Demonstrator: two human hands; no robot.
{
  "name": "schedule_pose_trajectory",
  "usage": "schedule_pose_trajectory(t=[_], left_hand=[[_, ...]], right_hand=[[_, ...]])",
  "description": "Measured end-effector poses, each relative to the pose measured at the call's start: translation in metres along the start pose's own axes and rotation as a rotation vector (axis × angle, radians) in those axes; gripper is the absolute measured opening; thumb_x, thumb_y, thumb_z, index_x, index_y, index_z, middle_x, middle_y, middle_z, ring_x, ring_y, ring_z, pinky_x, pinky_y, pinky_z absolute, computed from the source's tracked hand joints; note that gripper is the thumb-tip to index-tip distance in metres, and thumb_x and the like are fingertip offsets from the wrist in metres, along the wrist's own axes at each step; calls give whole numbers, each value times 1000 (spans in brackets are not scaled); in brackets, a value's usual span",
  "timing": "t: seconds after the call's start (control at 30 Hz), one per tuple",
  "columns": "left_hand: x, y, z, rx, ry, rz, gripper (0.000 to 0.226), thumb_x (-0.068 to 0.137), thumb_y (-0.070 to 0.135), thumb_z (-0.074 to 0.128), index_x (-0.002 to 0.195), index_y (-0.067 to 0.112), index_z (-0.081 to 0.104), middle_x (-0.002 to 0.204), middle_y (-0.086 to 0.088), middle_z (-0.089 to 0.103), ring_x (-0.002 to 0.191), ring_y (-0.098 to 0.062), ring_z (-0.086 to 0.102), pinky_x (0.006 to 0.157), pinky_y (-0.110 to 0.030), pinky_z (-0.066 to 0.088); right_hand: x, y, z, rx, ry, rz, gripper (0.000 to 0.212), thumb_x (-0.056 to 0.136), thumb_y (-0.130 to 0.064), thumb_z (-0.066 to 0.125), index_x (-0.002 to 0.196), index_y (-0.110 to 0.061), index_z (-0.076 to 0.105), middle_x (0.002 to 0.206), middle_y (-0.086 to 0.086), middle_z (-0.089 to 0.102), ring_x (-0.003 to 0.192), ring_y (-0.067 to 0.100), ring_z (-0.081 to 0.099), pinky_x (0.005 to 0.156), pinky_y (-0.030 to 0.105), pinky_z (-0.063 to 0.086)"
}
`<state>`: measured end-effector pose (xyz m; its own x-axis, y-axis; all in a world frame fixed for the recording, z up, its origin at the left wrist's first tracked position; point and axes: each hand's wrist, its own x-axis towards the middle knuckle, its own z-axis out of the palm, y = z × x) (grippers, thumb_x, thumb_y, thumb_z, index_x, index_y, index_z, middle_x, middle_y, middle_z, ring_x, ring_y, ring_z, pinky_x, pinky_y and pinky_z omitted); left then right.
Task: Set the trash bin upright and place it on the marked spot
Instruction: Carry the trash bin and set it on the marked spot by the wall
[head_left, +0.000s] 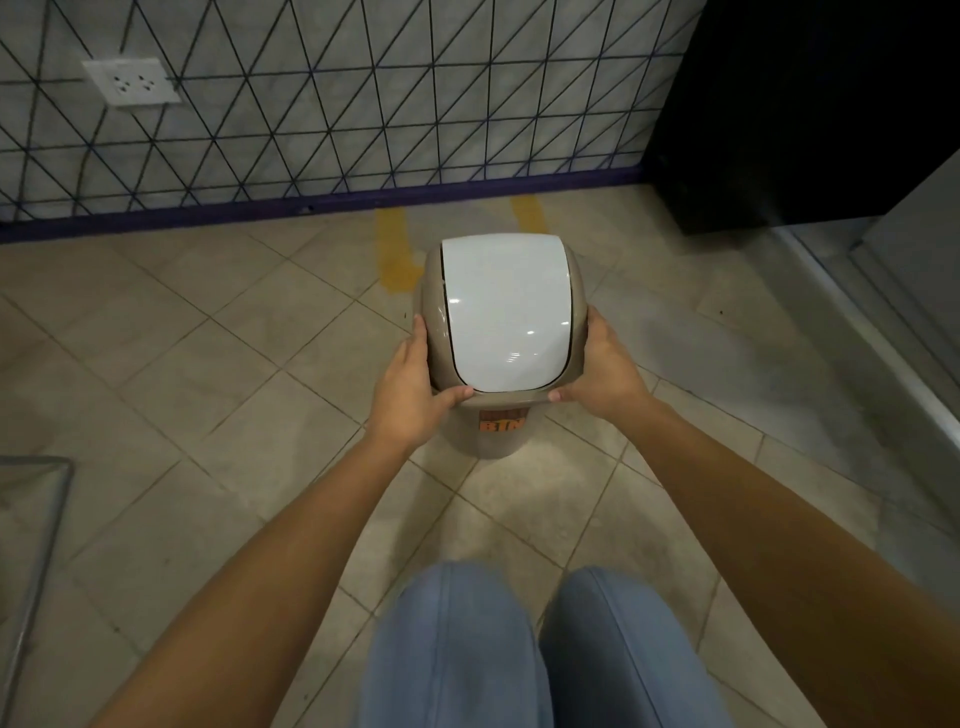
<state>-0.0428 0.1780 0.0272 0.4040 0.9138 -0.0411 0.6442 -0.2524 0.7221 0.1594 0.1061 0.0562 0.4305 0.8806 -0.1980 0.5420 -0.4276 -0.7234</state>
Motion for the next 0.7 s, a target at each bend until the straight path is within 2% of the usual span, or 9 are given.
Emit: schedule_pose_trajectory(t=[0.13,0.3,0.37,0.4,0.43,0.47,0.57,0.7], left_hand=[[8,-4,0,-46,-1,2,106,73,28,77,152,18,7,147,-4,37,133,-21,36,106,-36,36],[29,-16,6,-120,-21,-11,101,70,40,77,150,20,17,151,-4,30,138,-22,30,112,-40,31],[37,-19,9,-309,-56,-86,99,69,35,80,147,23,21,143,5,39,130,-19,42,102,-30,42],[39,-20,10,-385,-59,-113,98,68,31,81,146,25,22,134,11,45,121,-15,49,91,-18,46],[43,-20,11,-425,-47,-128,97,68,29,81,146,26,23,126,15,48,112,-11,53,79,-7,46],[46,-20,12,-455,-40,-139,98,68,27,82,146,24,23,123,15,49,106,-8,54,71,-1,44],[59,-22,12,-515,-44,-174,103,68,27,81,149,23,18,129,11,45,108,-8,51,72,-3,44],[75,-18,15,-532,-19,-174,102,70,23,80,149,21,16,131,9,43,110,-10,48,66,2,43]], right_hand=[[6,-2,1,3,-3,1,114,49,-1,85,143,-16,20,142,8,38,129,26,38,105,43,37],[31,4,-3,-28,-8,39,105,53,-7,86,140,-16,27,139,8,38,127,26,40,105,39,37],[41,8,-5,-26,-17,71,99,54,-11,86,138,-14,33,137,9,42,126,27,42,105,39,37],[44,10,-4,-1,-21,92,97,54,-12,86,137,-13,35,137,10,45,126,27,43,105,37,38],[48,11,-4,31,-24,114,97,55,-12,86,137,-11,35,138,10,46,126,27,44,103,32,37],[52,13,-4,56,-27,133,97,56,-12,86,138,-10,34,138,9,46,127,26,44,98,28,36],[64,15,-6,91,-54,163,93,58,-15,86,136,-8,36,137,9,49,126,26,46,89,25,36],[82,13,-8,134,-38,184,95,59,-14,85,139,-9,33,138,10,49,126,27,46,98,32,39]])
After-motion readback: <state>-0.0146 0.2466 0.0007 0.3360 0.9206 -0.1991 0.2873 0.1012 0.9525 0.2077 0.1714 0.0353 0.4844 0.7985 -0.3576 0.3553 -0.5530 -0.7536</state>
